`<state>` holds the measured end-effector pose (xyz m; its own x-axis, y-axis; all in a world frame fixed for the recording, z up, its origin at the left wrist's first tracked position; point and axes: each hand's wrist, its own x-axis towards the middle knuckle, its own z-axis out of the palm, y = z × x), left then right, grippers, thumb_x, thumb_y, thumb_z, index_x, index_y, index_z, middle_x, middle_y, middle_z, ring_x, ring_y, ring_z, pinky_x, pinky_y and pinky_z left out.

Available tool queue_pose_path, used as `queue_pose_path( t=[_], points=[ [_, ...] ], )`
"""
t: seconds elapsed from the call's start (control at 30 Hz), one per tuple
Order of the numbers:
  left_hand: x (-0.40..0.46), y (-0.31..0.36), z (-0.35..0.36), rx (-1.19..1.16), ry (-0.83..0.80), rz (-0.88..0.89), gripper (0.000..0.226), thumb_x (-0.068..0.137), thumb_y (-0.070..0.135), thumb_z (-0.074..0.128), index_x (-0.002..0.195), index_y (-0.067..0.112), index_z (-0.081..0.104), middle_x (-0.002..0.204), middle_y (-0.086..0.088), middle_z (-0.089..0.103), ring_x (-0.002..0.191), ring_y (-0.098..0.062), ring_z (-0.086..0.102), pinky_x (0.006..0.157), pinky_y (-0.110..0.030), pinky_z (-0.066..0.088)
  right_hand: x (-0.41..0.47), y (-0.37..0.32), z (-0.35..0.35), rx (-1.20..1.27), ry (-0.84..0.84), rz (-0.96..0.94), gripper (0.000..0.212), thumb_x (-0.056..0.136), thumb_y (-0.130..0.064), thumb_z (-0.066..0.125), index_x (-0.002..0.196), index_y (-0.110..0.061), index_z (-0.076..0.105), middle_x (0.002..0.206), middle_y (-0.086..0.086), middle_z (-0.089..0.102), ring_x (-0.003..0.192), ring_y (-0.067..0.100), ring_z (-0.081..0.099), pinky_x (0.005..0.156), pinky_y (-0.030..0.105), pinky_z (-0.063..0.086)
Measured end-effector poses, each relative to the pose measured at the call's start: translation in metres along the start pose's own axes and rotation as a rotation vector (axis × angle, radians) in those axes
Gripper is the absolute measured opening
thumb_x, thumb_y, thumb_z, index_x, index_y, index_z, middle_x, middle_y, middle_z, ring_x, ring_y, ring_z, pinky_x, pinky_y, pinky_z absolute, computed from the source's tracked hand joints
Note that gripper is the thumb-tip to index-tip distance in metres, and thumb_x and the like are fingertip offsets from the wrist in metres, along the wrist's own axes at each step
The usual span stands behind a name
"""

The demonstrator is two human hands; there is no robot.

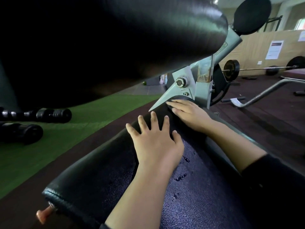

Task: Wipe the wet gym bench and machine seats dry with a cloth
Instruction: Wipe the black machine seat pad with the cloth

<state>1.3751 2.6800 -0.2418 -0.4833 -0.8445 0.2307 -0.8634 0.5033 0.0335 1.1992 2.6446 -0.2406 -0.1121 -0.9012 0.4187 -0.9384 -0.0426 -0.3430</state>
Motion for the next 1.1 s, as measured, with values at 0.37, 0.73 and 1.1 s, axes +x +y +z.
queue_pose_path(
  t=[0.37, 0.73, 1.1],
  points=[
    [0.0, -0.001, -0.001, -0.022, -0.014, 0.008, 0.059, 0.099, 0.051, 0.016, 0.154, 0.036, 0.003, 0.163, -0.002, -0.006, 0.148, -0.035, -0.008, 0.112, -0.065, -0.006, 0.016, 0.038, -0.01, 0.135, 0.067, 0.253, 0.04, 0.101, -0.018, 0.035, 0.139, -0.007, 0.041, 0.148, 0.008, 0.037, 0.138, 0.02, 0.03, 0.107, 0.017, 0.016],
    [0.003, 0.0, -0.001, -0.033, -0.022, 0.0, 0.06, 0.098, 0.049, 0.015, 0.154, 0.034, 0.002, 0.163, -0.002, -0.008, 0.147, -0.035, -0.011, 0.111, -0.066, -0.009, 0.036, -0.023, 0.004, 0.097, -0.065, 0.038, 0.035, 0.097, -0.021, 0.043, 0.13, -0.024, 0.055, 0.141, -0.008, 0.048, 0.132, 0.01, 0.038, 0.106, 0.022, 0.024],
    [0.004, -0.001, -0.001, -0.039, -0.028, 0.014, 0.058, 0.098, 0.049, 0.016, 0.154, 0.036, 0.006, 0.163, -0.001, -0.004, 0.148, -0.036, -0.007, 0.111, -0.066, -0.005, -0.008, 0.0, -0.004, 0.086, 0.126, 0.216, 0.036, 0.096, -0.009, 0.038, 0.129, -0.002, 0.051, 0.141, 0.012, 0.045, 0.129, 0.024, 0.039, 0.103, 0.028, 0.026]
  ],
)
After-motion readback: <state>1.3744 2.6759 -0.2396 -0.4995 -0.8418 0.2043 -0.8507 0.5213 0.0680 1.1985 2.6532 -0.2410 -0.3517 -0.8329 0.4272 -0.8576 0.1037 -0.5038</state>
